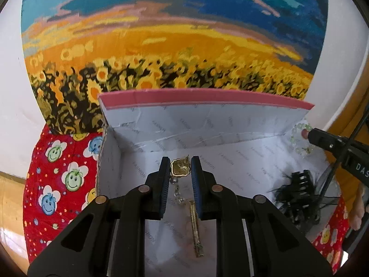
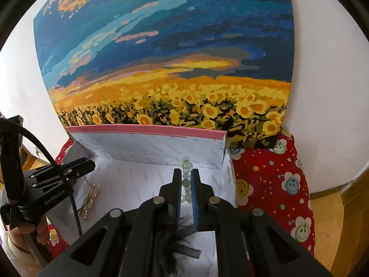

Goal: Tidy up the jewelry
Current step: 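Carry both held pieces into the pink box and open both grippers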

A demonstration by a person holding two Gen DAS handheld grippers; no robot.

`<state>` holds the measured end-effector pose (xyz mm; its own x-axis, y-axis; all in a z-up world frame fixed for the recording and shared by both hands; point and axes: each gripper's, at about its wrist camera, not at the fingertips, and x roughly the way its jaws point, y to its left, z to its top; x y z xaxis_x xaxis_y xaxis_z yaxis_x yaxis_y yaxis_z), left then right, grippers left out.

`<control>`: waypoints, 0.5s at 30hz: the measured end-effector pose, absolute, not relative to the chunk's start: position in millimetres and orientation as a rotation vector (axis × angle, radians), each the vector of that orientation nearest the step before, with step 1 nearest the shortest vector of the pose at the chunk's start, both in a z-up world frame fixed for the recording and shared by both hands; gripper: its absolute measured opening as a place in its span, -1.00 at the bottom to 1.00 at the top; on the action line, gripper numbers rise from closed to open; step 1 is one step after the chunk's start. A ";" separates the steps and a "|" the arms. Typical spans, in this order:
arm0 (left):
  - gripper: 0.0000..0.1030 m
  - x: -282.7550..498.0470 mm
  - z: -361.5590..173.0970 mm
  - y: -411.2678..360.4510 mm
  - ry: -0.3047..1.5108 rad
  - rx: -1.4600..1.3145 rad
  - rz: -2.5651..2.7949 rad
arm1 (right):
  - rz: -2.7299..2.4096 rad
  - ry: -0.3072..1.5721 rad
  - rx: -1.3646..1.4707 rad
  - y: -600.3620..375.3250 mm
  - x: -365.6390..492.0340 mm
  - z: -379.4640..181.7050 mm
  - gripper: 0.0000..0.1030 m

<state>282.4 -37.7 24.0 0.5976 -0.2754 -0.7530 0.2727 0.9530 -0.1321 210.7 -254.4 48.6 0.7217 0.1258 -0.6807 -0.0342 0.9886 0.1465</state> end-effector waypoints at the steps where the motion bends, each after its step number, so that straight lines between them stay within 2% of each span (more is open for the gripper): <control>1: -0.67 284.0 21.5 -37.6 0.879 -0.008 -0.318 | 0.087 0.763 0.128 -254.5 212.6 47.0 -0.82; 9: -0.66 282.8 14.8 -41.9 0.907 -0.009 -0.369 | 0.091 0.811 0.192 -260.2 225.7 31.8 -0.80; 10: -0.65 282.8 14.7 -42.4 0.914 -0.010 -0.373 | 0.098 0.816 0.211 -261.7 226.1 31.1 -0.74; 13: -0.61 283.9 11.7 -46.8 0.931 -0.004 -0.359 | 0.082 0.815 0.228 -264.7 223.3 34.0 -0.27; 15: -0.58 284.5 9.7 -50.7 0.938 0.013 -0.336 | 0.066 0.807 0.232 -265.8 218.5 39.0 -0.26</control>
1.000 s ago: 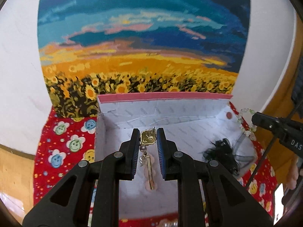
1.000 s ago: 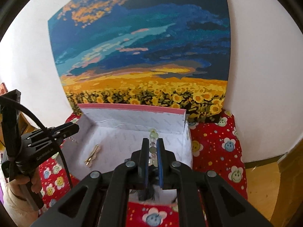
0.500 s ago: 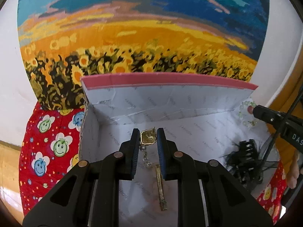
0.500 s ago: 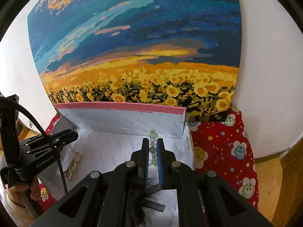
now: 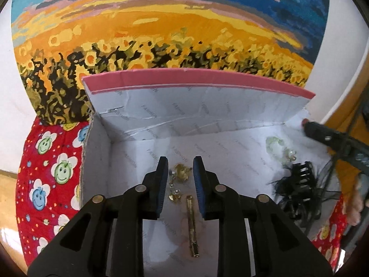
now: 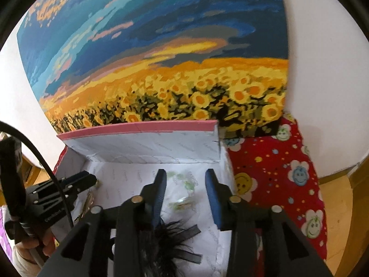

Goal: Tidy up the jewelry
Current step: 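Carry both held pieces into the pink box and open both grippers, then withdraw both open grippers out of the pink box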

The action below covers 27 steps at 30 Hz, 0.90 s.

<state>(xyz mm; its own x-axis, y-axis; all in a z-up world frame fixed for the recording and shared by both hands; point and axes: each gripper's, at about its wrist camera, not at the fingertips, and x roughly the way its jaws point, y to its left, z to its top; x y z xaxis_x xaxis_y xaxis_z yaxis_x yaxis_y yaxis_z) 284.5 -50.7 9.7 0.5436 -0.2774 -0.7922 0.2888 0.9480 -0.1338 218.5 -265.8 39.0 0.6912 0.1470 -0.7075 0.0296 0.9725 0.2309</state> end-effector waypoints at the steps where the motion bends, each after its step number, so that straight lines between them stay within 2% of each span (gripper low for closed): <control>1: -0.57 284.4 9.7 -52.2 0.937 0.019 -0.329 | 0.072 0.804 0.237 -266.3 215.3 42.4 -0.25; 5: -0.36 280.1 13.5 -54.0 0.921 0.033 -0.308 | 0.081 0.791 0.236 -266.0 201.7 55.8 -0.18; 7: 0.02 274.9 18.2 -57.4 0.913 0.027 -0.345 | 0.085 0.789 0.240 -266.1 195.1 61.5 -0.16; 9: 0.26 268.1 25.4 -59.1 0.889 0.037 -0.343 | 0.096 0.792 0.255 -266.1 188.8 66.6 -0.16; 21: 0.26 217.7 68.6 -39.0 0.842 0.048 -0.307 | 0.130 0.753 0.275 -251.1 131.7 104.2 -0.09; 27: 0.29 179.3 77.8 -14.2 0.855 0.022 -0.269 | 0.168 0.741 0.282 -234.9 98.0 105.9 0.05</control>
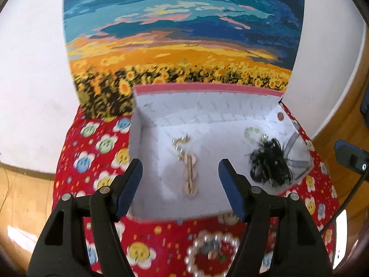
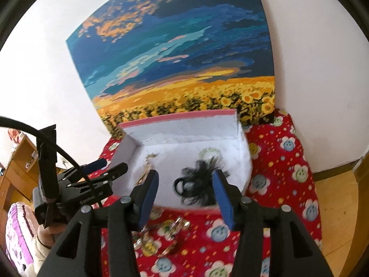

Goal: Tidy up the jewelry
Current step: 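Withdraw both open grippers out of the pink box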

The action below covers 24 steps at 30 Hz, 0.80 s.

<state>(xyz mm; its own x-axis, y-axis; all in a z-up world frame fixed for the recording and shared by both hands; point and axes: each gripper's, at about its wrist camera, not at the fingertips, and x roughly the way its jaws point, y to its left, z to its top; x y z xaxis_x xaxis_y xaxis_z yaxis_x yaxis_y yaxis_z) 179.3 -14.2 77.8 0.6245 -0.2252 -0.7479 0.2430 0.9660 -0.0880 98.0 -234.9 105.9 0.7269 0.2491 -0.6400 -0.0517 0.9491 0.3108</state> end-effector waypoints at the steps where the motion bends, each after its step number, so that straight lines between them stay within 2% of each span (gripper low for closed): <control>1: 0.29 173.6 77.7 -10.7 0.859 0.015 -0.264 | 0.174 0.738 0.281 -231.9 92.4 105.0 0.07; 10: 0.29 123.3 64.8 23.1 0.896 -0.035 -0.212 | 0.192 0.770 0.241 -207.0 59.9 79.4 0.11; 19: 0.29 93.0 44.9 51.3 0.943 -0.018 -0.139 | 0.214 0.907 0.249 -191.6 53.3 25.6 0.11; 24: 0.29 85.7 40.0 63.9 0.959 -0.021 -0.111 | 0.222 0.927 0.243 -183.3 51.5 9.7 0.28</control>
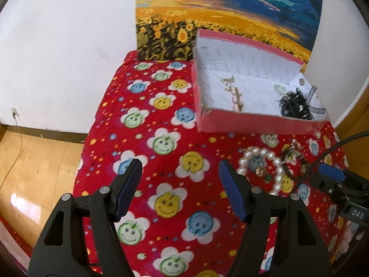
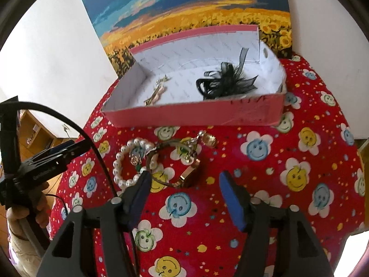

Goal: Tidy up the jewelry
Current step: 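Withdraw both open grippers out of the pink box, then grasp the chain watch with brown clasp using the right gripper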

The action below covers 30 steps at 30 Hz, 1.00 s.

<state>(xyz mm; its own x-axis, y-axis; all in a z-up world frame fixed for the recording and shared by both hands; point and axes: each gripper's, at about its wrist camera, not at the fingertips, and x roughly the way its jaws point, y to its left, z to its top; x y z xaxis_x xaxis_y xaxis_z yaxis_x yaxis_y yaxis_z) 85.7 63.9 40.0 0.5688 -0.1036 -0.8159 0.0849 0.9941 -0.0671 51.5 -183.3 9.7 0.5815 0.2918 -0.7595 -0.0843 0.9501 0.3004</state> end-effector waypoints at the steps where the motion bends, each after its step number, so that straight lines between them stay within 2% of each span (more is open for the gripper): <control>1: 0.29 84.6 39.0 66.8 0.962 -0.020 -0.099 | 0.226 0.928 0.233 -180.6 51.4 7.7 0.30; 6: 0.29 83.0 35.8 79.6 0.974 -0.038 -0.068 | 0.225 0.936 0.173 -164.9 55.2 0.7 0.36; 10: 0.29 81.3 34.8 86.2 0.974 -0.049 -0.062 | 0.209 0.935 0.154 -158.8 62.2 -4.8 0.51; 18: 0.29 81.5 31.2 86.3 0.984 -0.057 -0.064 | 0.182 0.909 0.114 -148.5 78.5 -10.5 0.53; 19: 0.29 81.6 30.8 84.9 0.986 -0.055 -0.067 | 0.180 0.904 0.107 -147.5 79.0 -10.8 0.47; 20: 0.29 81.3 30.2 83.8 0.987 -0.053 -0.070 | 0.178 0.896 0.097 -146.8 78.5 -10.8 0.26; 23: 0.29 81.4 28.5 77.5 0.994 -0.043 -0.082 | 0.172 0.887 0.079 -146.9 76.8 -10.3 -0.20; 26: 0.29 81.2 27.5 69.5 0.999 -0.030 -0.099 | 0.182 0.886 0.126 -154.9 73.6 -9.0 -0.34; 30: 0.29 81.3 26.6 58.0 1.003 -0.015 -0.125 | 0.177 0.866 0.179 -168.6 63.6 -1.8 -0.43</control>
